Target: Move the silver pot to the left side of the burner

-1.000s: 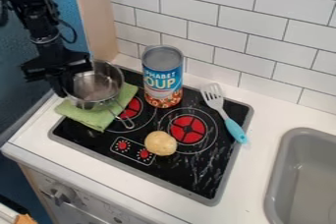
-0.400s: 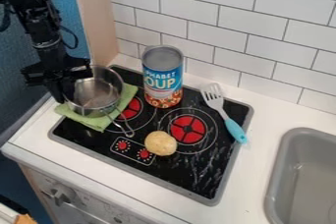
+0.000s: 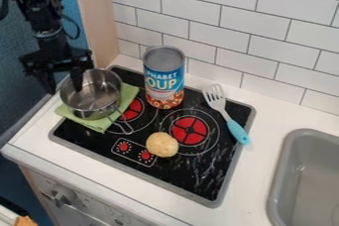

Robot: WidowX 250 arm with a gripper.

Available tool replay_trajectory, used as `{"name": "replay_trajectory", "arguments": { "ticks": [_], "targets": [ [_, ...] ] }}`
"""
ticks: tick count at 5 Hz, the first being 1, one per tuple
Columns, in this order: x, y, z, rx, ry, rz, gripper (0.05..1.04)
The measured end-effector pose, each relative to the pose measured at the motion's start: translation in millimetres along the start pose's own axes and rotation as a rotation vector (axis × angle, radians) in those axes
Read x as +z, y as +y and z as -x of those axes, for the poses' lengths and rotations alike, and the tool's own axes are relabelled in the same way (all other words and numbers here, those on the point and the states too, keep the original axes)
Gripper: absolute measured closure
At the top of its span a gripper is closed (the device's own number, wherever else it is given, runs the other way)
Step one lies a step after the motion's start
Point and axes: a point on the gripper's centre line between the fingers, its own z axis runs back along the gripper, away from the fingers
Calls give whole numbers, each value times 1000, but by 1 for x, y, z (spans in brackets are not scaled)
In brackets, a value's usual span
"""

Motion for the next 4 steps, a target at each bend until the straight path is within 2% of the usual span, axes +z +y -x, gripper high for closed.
{"name": "replay_trajectory", "arguments": {
  "ticks": [1, 2, 4],
  "targets": [
    [27, -12, -1, -60, -77, -74, 75],
    [49, -34, 9, -141, -118, -80, 79],
    [84, -95, 48, -296, -158, -11, 83]
  ]
}}
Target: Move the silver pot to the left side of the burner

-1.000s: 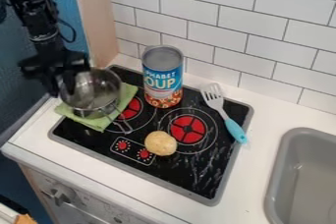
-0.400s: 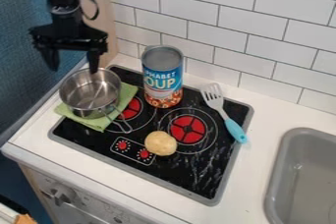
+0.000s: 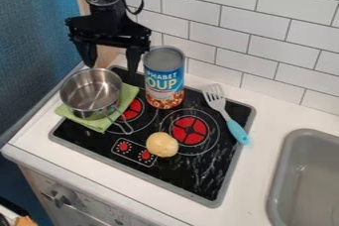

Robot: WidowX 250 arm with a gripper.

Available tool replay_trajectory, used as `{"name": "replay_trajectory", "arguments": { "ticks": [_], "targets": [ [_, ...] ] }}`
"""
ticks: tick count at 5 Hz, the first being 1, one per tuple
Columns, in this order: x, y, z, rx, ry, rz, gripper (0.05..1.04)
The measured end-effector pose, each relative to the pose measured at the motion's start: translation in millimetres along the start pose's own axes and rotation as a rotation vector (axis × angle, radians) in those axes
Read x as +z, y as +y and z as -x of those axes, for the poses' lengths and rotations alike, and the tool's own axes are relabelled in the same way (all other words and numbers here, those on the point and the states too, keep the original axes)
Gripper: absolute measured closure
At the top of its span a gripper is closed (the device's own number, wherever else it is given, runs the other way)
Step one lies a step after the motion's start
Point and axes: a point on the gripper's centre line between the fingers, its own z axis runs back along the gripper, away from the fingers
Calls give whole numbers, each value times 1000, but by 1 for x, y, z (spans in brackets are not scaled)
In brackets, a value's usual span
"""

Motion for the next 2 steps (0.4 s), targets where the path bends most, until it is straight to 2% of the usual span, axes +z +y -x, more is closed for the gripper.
{"name": "replay_trajectory", "arguments": {
  "ticks": [1, 2],
  "targets": [
    [23, -47, 8, -122, -35, 60, 83],
    [33, -81, 19, -202, -28, 92, 83]
  ]
}}
